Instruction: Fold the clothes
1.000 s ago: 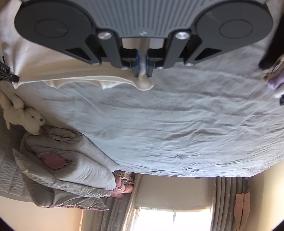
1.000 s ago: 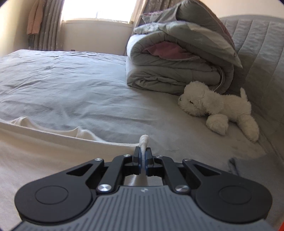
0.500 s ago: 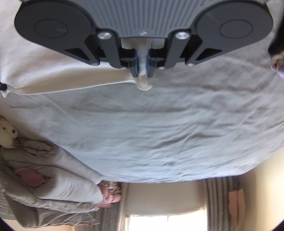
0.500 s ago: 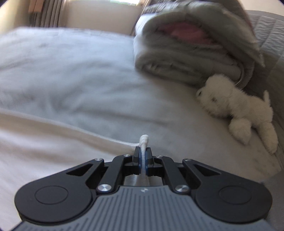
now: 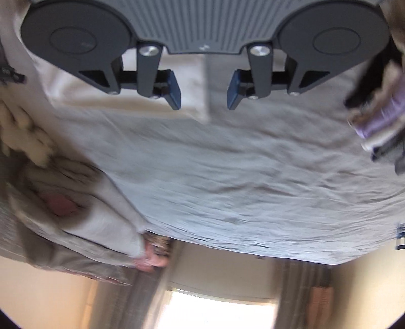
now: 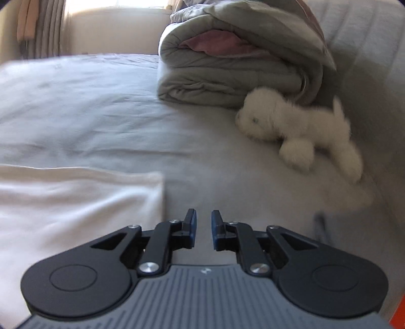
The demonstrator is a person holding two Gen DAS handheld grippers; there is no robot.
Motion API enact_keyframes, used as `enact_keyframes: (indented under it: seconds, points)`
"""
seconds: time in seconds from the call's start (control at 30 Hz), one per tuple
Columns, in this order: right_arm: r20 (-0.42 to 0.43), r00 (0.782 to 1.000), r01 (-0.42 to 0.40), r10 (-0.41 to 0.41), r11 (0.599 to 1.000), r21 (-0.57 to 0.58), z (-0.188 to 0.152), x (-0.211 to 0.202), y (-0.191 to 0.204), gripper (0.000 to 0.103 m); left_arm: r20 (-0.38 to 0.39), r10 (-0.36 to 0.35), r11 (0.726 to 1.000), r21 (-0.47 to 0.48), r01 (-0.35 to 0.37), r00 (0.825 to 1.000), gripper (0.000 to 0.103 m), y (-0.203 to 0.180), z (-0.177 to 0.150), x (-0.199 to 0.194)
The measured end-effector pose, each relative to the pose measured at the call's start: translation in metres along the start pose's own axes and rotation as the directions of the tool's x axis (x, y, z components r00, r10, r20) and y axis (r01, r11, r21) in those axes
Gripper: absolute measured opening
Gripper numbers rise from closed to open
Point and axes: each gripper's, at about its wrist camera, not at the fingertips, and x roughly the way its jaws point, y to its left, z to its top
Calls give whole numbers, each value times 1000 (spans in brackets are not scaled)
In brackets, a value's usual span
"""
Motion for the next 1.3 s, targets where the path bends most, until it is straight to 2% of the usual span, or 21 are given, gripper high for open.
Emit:
enact_keyframes:
  seconds: [0.1,0.2,0.27,0.33,0.4,0.47,0.57,0.67,0.77,0.9,0.97,1.03,1.07,1.13,1.17,1.23,1.3]
  points:
    - [-25,987,-158,159,986,45,-15,-33,13,21,-33,-89,995,43,91,995,42,-32,-26,-12]
    - [5,963,-270,270,962,-44,-32,-65,52,22,-53,-151,987,54,154,987,43,-58,-51,-10]
    - [8,942,-334,336,938,-94,-42,-78,76,22,-65,-150,982,103,156,987,43,-73,-66,-4]
    - [-36,936,-350,349,925,-145,-52,-74,94,22,-73,-118,977,169,129,990,43,-79,-79,2]
    - [-62,938,-347,341,923,-168,-58,-71,101,21,-70,-118,969,208,130,991,43,-75,-86,5]
    - [-77,943,-331,322,927,-177,-63,-69,103,19,-73,-116,966,222,130,990,43,-68,-85,3]
    - [-100,951,-308,294,932,-189,-70,-65,105,18,-88,-77,970,225,96,993,41,-62,-78,-6]
    - [-116,957,-285,266,938,-197,-77,-62,106,19,-71,-66,958,274,83,995,42,-64,-80,-23]
    - [-81,962,-268,259,952,-148,-82,-62,100,21,-73,-93,963,246,108,993,42,-57,-85,-27]
    - [-33,967,-256,254,956,-143,-79,-69,106,24,-59,-119,974,187,128,991,43,-50,-92,-17]
    - [-9,968,-250,251,958,-141,-78,-73,109,29,-58,-113,976,181,122,992,43,-52,-92,-19]
    - [15,969,-244,248,960,-138,-77,-76,112,33,-50,-137,975,169,143,989,43,-54,-88,-27]
    - [29,967,-249,255,959,-135,-76,-78,114,35,-37,-160,972,168,164,986,44,-56,-86,-31]
    - [54,949,-303,312,944,-131,-74,-84,120,37,-20,-189,968,167,190,982,47,-59,-83,-36]
    - [59,941,-323,333,937,-135,-74,-86,124,40,-35,-169,971,168,173,985,47,-59,-85,-31]
    - [47,942,-322,333,933,-161,-76,-84,133,41,-71,-126,975,173,137,989,47,-57,-92,-18]
    - [31,943,-322,332,931,-175,-78,-80,136,41,-61,-116,973,195,126,991,47,-57,-96,-15]
